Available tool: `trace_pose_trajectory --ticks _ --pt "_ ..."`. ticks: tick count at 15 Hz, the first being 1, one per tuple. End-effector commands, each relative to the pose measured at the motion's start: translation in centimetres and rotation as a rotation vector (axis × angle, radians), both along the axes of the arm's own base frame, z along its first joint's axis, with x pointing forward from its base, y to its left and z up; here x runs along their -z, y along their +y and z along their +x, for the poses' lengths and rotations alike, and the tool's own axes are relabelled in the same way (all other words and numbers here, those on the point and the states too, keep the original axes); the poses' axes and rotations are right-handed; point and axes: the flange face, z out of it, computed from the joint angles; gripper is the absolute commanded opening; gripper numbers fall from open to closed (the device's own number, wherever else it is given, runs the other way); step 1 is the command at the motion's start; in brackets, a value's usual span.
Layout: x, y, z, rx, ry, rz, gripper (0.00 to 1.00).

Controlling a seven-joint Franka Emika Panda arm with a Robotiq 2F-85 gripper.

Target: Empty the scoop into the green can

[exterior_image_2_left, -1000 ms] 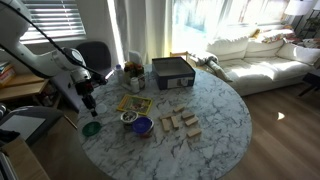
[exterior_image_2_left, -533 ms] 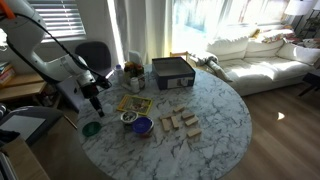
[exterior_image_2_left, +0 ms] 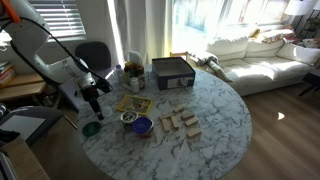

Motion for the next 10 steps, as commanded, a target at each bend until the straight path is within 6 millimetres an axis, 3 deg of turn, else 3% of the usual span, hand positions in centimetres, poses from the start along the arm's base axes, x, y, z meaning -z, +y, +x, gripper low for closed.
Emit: trace_pose_trajectory --ticks 1,10 --pt "1.8 -0.5 0.3 -0.007 0.045 -0.054 0.02" --pt "3.8 -1.1 1.2 -0.024 0.112 -0.103 0.02"
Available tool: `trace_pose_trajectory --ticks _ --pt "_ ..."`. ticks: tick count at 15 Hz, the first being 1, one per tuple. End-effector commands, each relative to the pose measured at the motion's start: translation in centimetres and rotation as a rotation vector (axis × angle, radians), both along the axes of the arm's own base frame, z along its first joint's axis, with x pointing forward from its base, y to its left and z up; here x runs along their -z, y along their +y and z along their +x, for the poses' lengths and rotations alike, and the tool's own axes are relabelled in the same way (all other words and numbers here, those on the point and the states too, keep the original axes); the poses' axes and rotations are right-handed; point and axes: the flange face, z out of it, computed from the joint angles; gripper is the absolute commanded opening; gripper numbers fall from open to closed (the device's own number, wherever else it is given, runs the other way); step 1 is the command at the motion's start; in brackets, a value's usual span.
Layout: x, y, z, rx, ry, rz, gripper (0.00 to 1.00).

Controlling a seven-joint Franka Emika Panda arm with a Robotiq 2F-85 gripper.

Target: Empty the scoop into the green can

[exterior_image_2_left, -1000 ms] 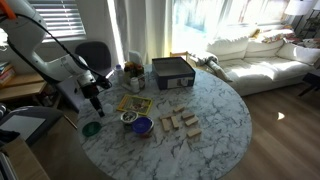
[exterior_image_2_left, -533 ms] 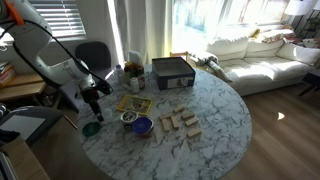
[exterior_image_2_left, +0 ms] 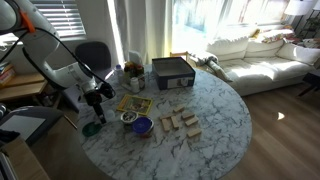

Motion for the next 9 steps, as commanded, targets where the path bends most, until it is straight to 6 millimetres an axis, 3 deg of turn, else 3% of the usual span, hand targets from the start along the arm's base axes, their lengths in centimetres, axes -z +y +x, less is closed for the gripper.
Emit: trace_pose_trajectory --ticks 1,6,8,9 --pt "1.1 -0.1 0.8 -0.021 0.036 0.004 0.02" --pt "2.0 -0.4 1.0 -0.023 0.067 0.001 0.03" --pt "2.2 -0.4 1.0 -0.029 0.083 0.001 0.14" --pt "2.1 -0.4 1.1 -0.031 0.085 0.001 0.31"
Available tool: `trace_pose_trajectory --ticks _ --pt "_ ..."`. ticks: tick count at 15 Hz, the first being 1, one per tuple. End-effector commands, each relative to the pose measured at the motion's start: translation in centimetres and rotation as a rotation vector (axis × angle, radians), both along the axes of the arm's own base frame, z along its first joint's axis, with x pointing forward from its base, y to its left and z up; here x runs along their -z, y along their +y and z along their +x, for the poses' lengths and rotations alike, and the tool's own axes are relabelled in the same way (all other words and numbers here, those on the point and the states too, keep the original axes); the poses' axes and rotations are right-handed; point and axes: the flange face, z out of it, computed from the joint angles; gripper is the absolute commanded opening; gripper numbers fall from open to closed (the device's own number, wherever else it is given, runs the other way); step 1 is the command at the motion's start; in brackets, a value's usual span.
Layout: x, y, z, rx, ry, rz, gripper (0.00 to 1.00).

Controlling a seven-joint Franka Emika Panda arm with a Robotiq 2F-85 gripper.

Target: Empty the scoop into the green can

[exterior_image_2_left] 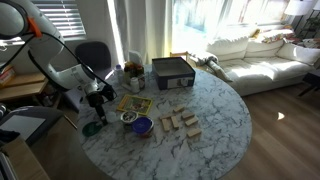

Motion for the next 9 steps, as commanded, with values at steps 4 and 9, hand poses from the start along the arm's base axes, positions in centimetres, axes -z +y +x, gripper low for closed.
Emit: trace_pose_trajectory --ticks 4,9 --pt "0.4 -0.08 0.52 -0.032 0.041 -0.015 0.58" --pt "0.9 -0.09 0.32 -0.043 0.061 -0.01 0.07"
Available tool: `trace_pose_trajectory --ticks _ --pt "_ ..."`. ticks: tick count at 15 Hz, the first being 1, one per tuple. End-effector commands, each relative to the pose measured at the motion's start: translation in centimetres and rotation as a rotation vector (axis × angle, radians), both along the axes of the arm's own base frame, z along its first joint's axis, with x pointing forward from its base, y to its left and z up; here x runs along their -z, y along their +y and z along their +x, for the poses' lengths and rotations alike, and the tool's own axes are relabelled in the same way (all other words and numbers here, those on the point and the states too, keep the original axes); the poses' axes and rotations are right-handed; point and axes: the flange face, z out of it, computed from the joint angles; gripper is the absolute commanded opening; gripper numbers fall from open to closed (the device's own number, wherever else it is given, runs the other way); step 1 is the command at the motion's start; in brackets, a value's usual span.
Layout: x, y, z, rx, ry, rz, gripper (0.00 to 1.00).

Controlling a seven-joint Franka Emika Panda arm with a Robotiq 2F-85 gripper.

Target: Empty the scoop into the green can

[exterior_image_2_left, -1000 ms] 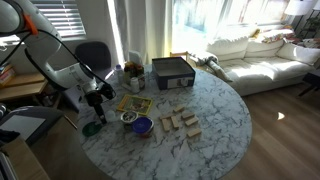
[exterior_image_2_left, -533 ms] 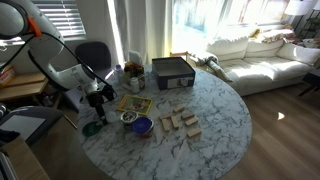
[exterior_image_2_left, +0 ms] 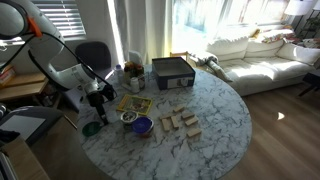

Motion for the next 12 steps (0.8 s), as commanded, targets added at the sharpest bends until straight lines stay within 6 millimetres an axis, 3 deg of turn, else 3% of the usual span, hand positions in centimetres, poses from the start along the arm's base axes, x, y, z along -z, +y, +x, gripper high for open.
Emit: trace_pose_trajectory --ticks 1,4,5,12 --pt "1.12 -0.06 0.07 -0.027 0.038 -0.009 0.0" --pt "0.92 -0.01 0.14 -0.029 0.036 -0.01 0.03" --pt "0.85 0.01 0.17 -0.03 0.035 -0.01 0.24" --pt "0.32 0.25 0.2 -0.038 0.032 -0.018 0.76"
